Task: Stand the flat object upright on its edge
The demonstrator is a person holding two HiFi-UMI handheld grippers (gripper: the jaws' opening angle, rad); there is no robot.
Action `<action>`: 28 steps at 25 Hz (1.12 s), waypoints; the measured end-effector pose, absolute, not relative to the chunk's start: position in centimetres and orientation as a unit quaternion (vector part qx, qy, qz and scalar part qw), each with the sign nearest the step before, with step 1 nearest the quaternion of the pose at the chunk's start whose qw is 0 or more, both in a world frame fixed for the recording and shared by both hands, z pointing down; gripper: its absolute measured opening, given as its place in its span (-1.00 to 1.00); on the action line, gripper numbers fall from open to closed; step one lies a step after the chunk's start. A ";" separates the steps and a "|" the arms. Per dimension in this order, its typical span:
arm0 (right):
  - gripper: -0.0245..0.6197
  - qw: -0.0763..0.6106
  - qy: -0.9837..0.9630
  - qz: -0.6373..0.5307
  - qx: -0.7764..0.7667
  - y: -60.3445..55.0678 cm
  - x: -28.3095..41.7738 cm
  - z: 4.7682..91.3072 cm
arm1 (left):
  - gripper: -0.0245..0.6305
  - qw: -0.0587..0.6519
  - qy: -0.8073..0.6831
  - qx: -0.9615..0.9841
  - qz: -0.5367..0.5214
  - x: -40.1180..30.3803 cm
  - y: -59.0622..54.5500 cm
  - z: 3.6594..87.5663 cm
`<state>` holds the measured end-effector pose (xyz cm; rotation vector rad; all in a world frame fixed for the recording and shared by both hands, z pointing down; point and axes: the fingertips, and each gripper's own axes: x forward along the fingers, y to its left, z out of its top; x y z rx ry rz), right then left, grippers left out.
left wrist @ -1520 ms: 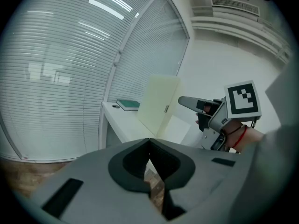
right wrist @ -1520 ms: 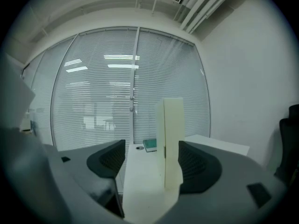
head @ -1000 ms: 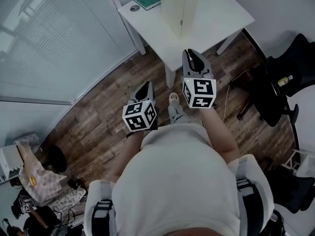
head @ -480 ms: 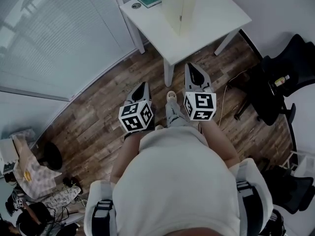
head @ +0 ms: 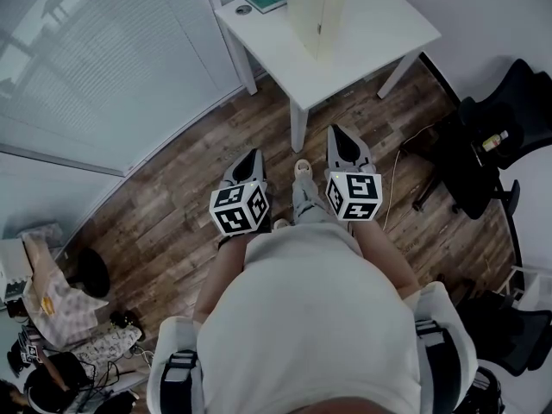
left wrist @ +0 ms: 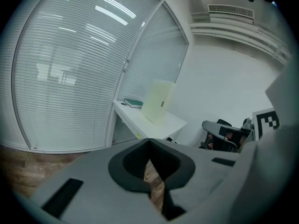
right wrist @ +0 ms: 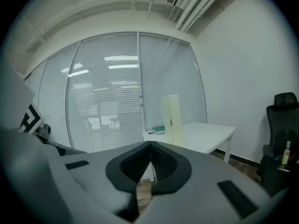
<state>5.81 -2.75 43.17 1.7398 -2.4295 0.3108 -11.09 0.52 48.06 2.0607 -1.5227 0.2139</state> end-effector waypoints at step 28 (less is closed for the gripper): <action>-0.87 0.059 -0.816 0.120 0.562 -3.0 6.2 43.5 | -0.86 0.287 -0.555 0.775 0.090 -10.1 0.0 48.7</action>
